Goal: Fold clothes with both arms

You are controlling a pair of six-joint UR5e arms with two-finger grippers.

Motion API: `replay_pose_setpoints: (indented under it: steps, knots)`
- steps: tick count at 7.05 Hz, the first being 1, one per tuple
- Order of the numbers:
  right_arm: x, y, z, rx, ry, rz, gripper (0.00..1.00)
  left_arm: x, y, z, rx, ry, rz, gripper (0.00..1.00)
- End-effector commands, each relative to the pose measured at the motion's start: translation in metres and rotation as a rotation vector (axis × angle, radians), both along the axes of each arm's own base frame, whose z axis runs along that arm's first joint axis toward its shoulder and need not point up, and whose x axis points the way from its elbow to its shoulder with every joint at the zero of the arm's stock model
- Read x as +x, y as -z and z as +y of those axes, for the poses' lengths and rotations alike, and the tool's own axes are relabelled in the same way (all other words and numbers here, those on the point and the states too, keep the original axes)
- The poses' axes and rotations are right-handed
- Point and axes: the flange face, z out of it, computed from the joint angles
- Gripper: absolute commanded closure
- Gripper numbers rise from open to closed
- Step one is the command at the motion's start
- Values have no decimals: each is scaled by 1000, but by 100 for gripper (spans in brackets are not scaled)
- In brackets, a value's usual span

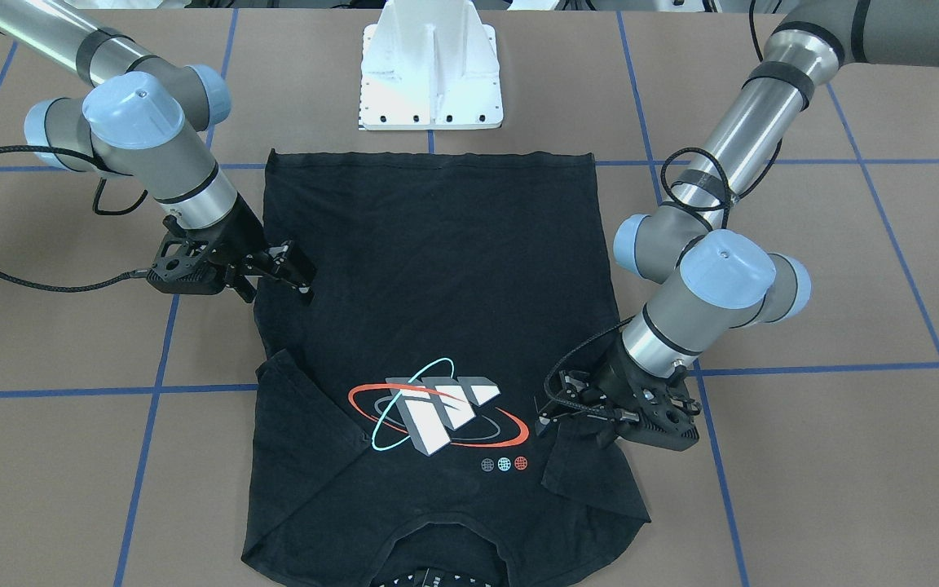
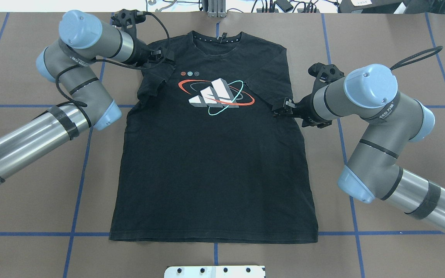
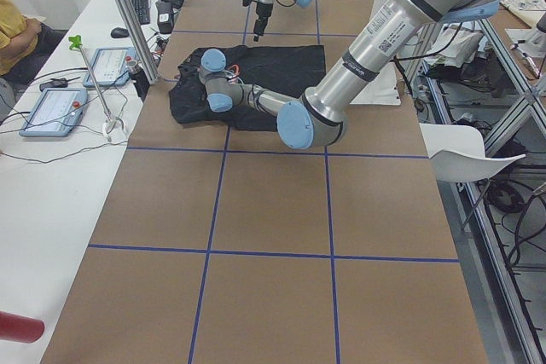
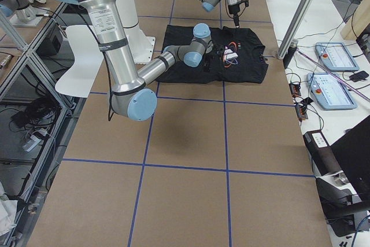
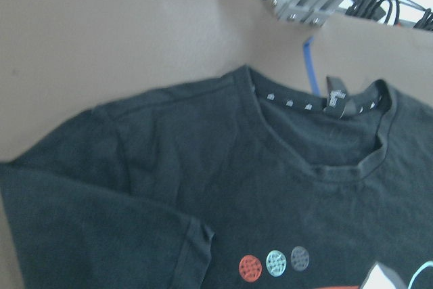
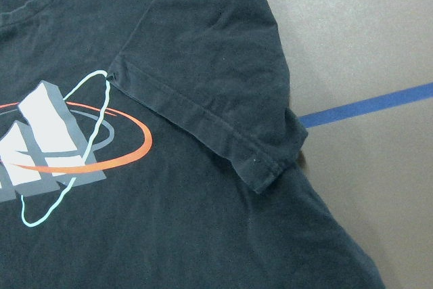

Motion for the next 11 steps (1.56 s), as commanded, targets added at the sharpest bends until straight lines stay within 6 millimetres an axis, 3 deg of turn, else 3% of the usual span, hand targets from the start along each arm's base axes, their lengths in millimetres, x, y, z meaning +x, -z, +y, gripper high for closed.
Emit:
replay_pose_setpoints:
  steps: [1,3,5,8,10,11]
  knots:
    - [0,0,0,-2,2,0,0,2,-12,19,-70,-38,32,1]
    - [1,1,0,-1,2,-1,0,-12,-26,52,-90,-65,45,1]
    - [0,-1,0,-4,2,2,0,-1,-29,64,-97,-85,44,1]
    - [12,-6,8,-18,-8,-2,0,-31,-36,102,-102,-115,53,1]
    - [51,-32,48,-132,-60,-13,0,-61,-29,134,-98,-117,58,1]
    - [52,-47,74,-224,-79,-13,0,-82,-33,155,-88,-119,68,1]
